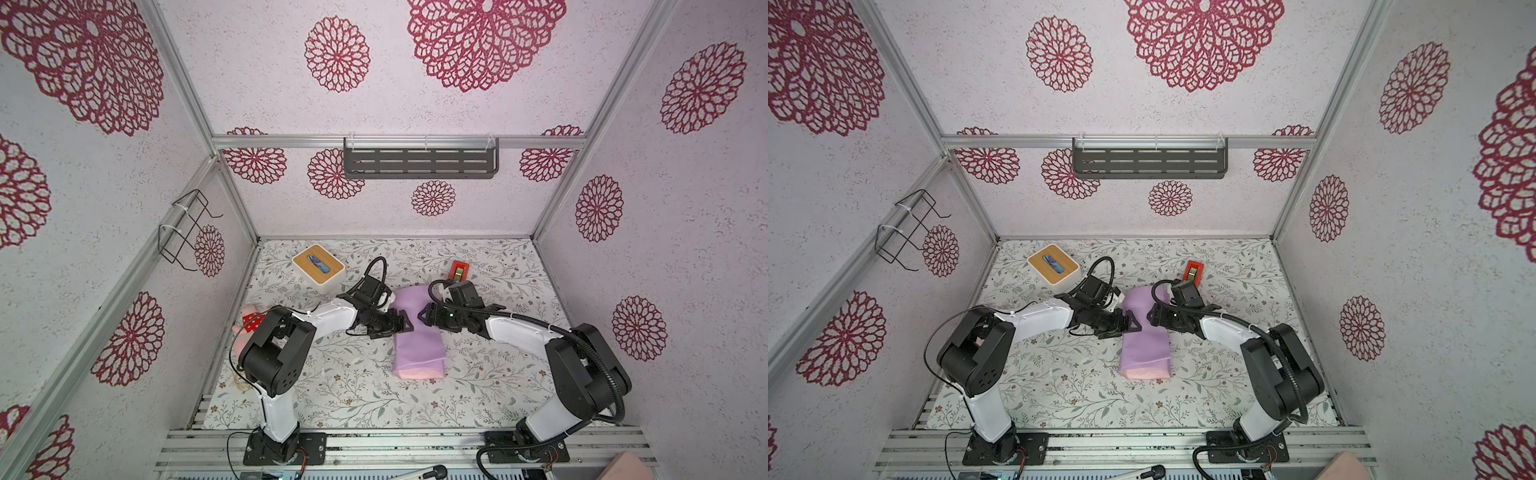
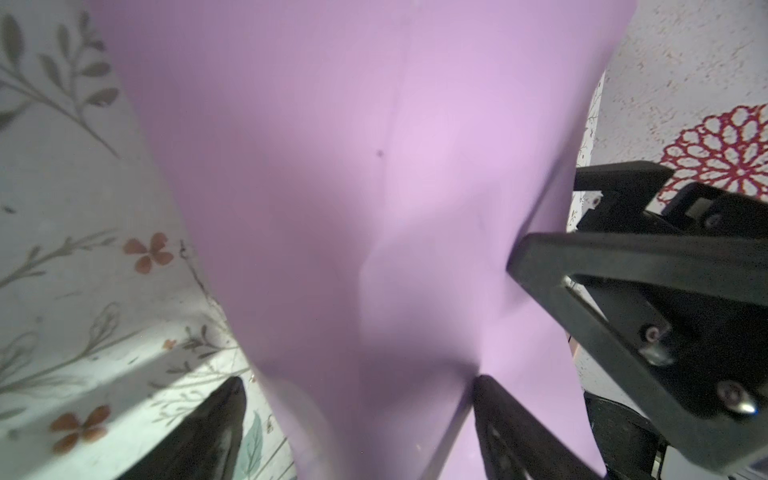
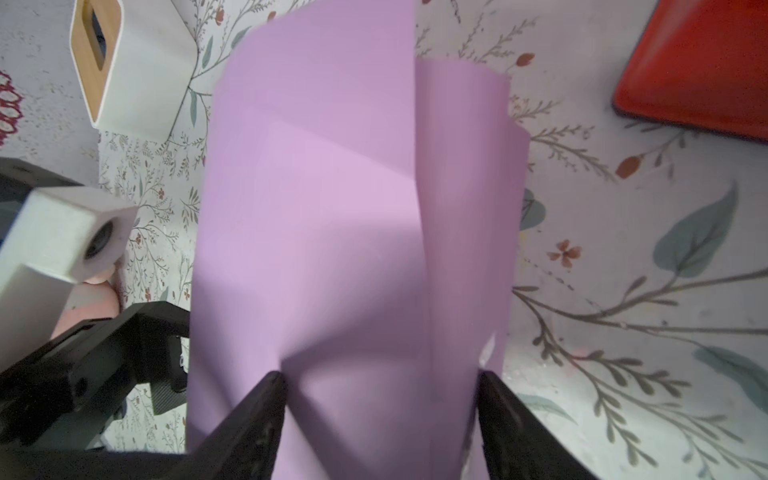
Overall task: Wrap a gift box in wrapping paper
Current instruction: Wrap the gift box with the wrapping paper.
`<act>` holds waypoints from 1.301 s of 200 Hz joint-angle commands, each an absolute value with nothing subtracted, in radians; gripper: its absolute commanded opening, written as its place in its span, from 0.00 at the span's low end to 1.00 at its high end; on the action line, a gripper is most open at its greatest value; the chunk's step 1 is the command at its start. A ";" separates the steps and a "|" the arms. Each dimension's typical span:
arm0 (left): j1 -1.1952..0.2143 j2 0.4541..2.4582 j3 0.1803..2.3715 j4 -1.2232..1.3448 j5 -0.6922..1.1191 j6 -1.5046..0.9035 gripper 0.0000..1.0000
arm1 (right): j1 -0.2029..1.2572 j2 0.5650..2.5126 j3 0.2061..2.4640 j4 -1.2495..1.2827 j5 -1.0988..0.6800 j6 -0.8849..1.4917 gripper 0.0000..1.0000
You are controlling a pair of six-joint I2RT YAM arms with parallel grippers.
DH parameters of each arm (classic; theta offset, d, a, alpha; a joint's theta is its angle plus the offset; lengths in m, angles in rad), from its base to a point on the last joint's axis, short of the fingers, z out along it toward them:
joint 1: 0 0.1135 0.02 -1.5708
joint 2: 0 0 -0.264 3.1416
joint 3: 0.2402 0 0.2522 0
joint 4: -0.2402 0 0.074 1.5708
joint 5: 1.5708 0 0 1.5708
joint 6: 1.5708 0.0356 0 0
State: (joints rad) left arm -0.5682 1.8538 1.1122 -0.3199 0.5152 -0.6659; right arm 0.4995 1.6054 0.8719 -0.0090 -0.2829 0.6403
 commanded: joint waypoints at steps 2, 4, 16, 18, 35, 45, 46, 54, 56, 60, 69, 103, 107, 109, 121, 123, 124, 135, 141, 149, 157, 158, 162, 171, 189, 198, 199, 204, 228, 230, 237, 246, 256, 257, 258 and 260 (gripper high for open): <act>-0.559 1.911 1.090 -0.408 0.417 -0.655 0.87 | 0.481 1.628 0.860 0.120 -0.372 0.658 0.77; -0.558 1.912 1.090 -0.408 0.418 -0.655 0.87 | 0.478 1.630 0.858 0.125 -0.375 0.659 0.78; -0.558 1.913 1.092 -0.408 0.417 -0.655 0.88 | 0.463 1.638 0.851 0.150 -0.392 0.659 0.80; -0.558 1.913 1.093 -0.408 0.417 -0.655 0.88 | 0.460 1.638 0.850 0.153 -0.397 0.658 0.81; -0.558 1.913 1.098 -0.409 0.419 -0.655 0.88 | 0.441 1.632 0.844 0.173 -0.413 0.656 0.84; -0.558 1.912 1.103 -0.413 0.419 -0.655 0.88 | 0.433 1.614 0.842 0.169 -0.416 0.651 0.87; -0.558 1.911 1.103 -0.413 0.420 -0.655 0.88 | 0.433 1.613 0.842 0.168 -0.416 0.649 0.89; -0.559 1.911 1.107 -0.414 0.420 -0.654 0.88 | 0.427 1.593 0.840 0.156 -0.412 0.639 0.96; -0.558 1.910 1.107 -0.413 0.421 -0.654 0.88 | 0.426 1.587 0.839 0.152 -0.408 0.635 0.97; -0.558 1.910 1.109 -0.415 0.423 -0.654 0.88 | 0.423 1.575 0.836 0.143 -0.406 0.629 0.99; -0.558 1.908 1.111 -0.413 0.423 -0.655 0.88 | 0.420 1.546 0.831 0.123 -0.395 0.613 0.99; -0.558 1.886 1.109 -0.400 0.422 -0.660 0.89 | 0.419 1.433 0.789 0.062 -0.334 0.558 0.99; -0.558 1.883 1.111 -0.398 0.420 -0.662 0.89 | 0.419 1.420 0.783 0.061 -0.326 0.556 0.99; -0.558 1.881 1.111 -0.397 0.419 -0.663 0.90 | 0.419 1.414 0.780 0.061 -0.324 0.552 0.99; -0.558 1.873 1.117 -0.390 0.416 -0.671 0.90 | 0.420 1.390 0.762 0.061 -0.316 0.546 0.99; -0.558 1.872 1.119 -0.389 0.416 -0.673 0.91 | 0.421 1.387 0.760 0.061 -0.315 0.545 0.99; -0.558 1.871 1.119 -0.389 0.416 -0.673 0.91 | 0.422 1.385 0.760 0.061 -0.314 0.545 0.99; -0.561 1.865 1.126 -0.380 0.414 -0.685 0.91 | 0.425 1.372 0.745 0.070 -0.311 0.544 0.99; -0.560 1.860 1.130 -0.376 0.414 -0.692 0.92 | 0.428 1.368 0.739 0.077 -0.313 0.542 0.99; -0.560 1.855 1.139 -0.373 0.414 -0.701 0.92 | 0.434 1.367 0.733 0.084 -0.313 0.540 0.99; -0.562 1.849 1.144 -0.372 0.414 -0.707 0.92 | 0.441 1.372 0.728 0.098 -0.313 0.543 0.99; -0.562 1.848 1.145 -0.371 0.413 -0.707 0.92 | 0.441 1.373 0.728 0.100 -0.314 0.543 0.99; -0.562 1.845 1.147 -0.371 0.412 -0.710 0.92 | 0.444 1.378 0.728 0.107 -0.318 0.543 0.99; -0.562 1.841 1.152 -0.375 0.404 -0.715 0.93 | 0.450 1.394 0.731 0.122 -0.331 0.547 0.98; -0.562 1.833 1.158 -0.383 0.393 -0.721 0.93 | 0.460 1.427 0.749 0.140 -0.351 0.548 0.98; -0.562 1.828 1.162 -0.385 0.392 -0.724 0.93 | 0.462 1.435 0.752 0.143 -0.350 0.546 0.98; -0.563 1.828 1.162 -0.385 0.392 -0.724 0.93 | 0.462 1.435 0.752 0.143 -0.350 0.545 0.98; -0.562 1.823 1.165 -0.386 0.393 -0.726 0.93 | 0.462 1.437 0.754 0.137 -0.350 0.544 0.99; -0.562 1.776 1.174 -0.388 0.390 -0.727 0.94 | 0.461 1.383 0.761 0.010 -0.251 0.493 0.99; -0.560 1.769 1.172 -0.388 0.389 -0.725 0.94 | 0.460 1.376 0.761 -0.003 -0.242 0.485 0.99; -0.559 1.742 1.163 -0.389 0.384 -0.723 0.94 | 0.462 1.351 0.760 -0.062 -0.213 0.463 0.99; -0.555 1.698 1.135 -0.376 0.376 -0.725 0.94 | 0.463 1.319 0.755 -0.121 -0.209 0.441 0.99; -0.546 1.650 1.078 -0.343 0.376 -0.746 0.94 | 0.468 1.294 0.743 -0.163 -0.227 0.440 0.99; -0.544 1.646 1.073 -0.336 0.377 -0.749 0.94 | 0.469 1.291 0.742 -0.166 -0.228 0.442 0.99; -0.544 1.640 1.067 -0.331 0.378 -0.753 0.94 | 0.469 1.290 0.740 -0.168 -0.231 0.444 0.99; -0.542 1.633 1.053 -0.319 0.383 -0.759 0.93 | 0.472 1.286 0.735 -0.171 -0.239 0.447 0.98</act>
State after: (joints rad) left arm -0.5644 1.7580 1.1309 -0.3737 0.4026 -0.7254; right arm 0.4591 1.3762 0.7292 -0.0269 -0.2653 0.5037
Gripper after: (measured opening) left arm 0.942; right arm 0.988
